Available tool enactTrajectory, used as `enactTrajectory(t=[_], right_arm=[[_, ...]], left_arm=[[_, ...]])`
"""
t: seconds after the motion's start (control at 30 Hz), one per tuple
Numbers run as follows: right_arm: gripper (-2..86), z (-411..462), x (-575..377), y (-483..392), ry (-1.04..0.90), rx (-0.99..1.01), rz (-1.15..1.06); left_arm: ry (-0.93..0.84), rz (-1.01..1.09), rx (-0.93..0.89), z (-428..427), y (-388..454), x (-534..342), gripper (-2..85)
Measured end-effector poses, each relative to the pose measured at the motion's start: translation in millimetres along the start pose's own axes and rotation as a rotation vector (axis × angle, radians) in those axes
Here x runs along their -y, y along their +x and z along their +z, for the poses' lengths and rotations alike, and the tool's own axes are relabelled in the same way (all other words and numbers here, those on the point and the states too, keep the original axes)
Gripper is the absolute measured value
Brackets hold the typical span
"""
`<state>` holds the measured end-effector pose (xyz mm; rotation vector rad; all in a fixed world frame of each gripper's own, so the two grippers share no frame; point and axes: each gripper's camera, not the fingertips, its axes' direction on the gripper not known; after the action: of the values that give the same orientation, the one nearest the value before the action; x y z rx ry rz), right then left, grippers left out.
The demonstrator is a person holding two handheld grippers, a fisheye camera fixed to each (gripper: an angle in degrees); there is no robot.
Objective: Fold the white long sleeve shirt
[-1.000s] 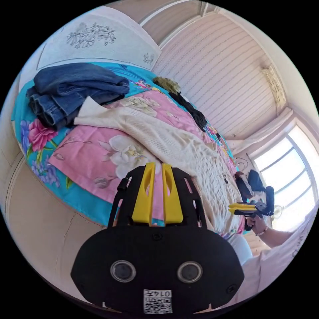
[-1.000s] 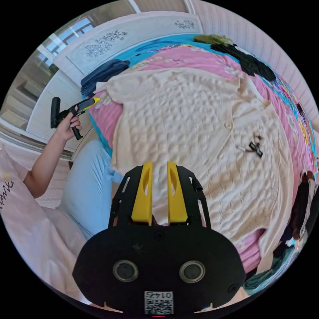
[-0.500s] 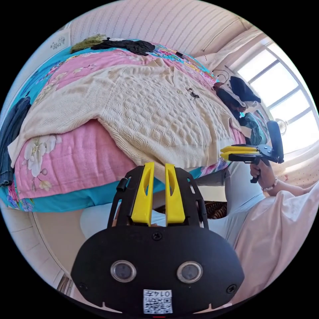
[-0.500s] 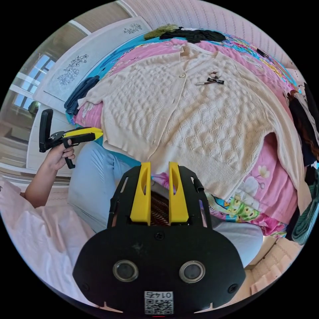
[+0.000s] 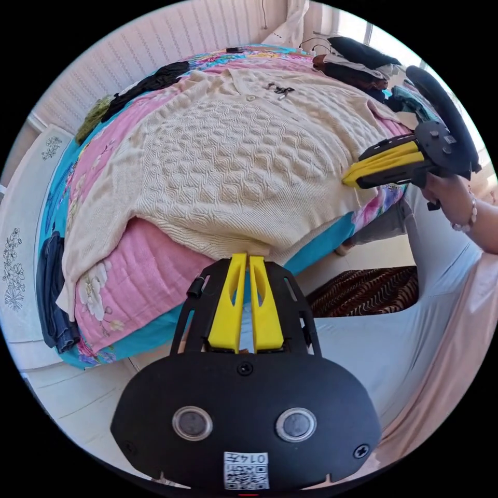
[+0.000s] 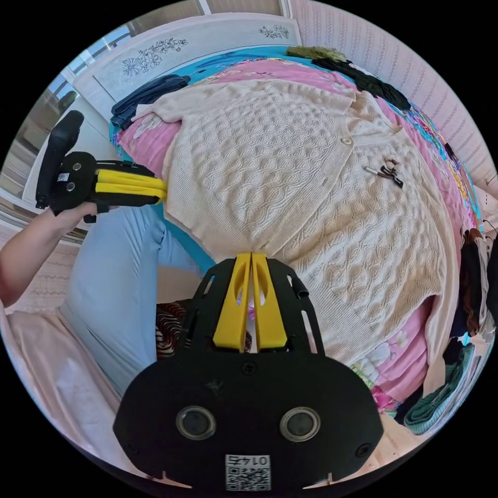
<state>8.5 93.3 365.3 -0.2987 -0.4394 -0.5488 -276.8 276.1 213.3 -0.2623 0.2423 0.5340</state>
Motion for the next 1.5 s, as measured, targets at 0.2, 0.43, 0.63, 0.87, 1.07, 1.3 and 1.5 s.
enactTrajectory(t=[0.2, 0.43, 0.63, 0.87, 1.07, 1.3, 1.5], right_arm=[[0.0, -27.6, -37.8, 9.7, 0.002, 0.016, 0.002], [6.5, -22.7, -58.9, 7.2, -0.008, -0.014, -0.034], [4.0, -34.5, -82.9, 25.9, -0.025, -0.035, -0.044], [1.9, -49.5, -122.2, 50.7, -0.028, -0.013, -0.013], [4.2, -105.7, -195.1, 96.1, 0.098, 0.037, 0.091], [6.2, -171.7, -352.6, 223.1, 0.413, -0.035, 0.643], [7.6, -197.4, -495.6, 311.9, 0.672, -0.055, 1.114]], left_arm=[[0.042, -0.098, -0.07, -2.0, -5.4, -20.9, -0.9], [0.012, -0.075, -0.065, 24.8, 15.7, 6.9, -1.0], [0.005, -0.101, -0.088, 41.8, 29.0, 20.5, -1.0], [-0.099, -0.118, -0.043, 73.9, 49.4, 45.5, -1.0], [0.047, -0.144, -0.075, 33.7, 62.9, 31.2, -0.9], [0.227, 0.045, -0.063, -30.8, 125.7, 80.1, 0.0], [0.365, 0.383, -0.173, -42.1, 242.1, 208.9, 2.7]])
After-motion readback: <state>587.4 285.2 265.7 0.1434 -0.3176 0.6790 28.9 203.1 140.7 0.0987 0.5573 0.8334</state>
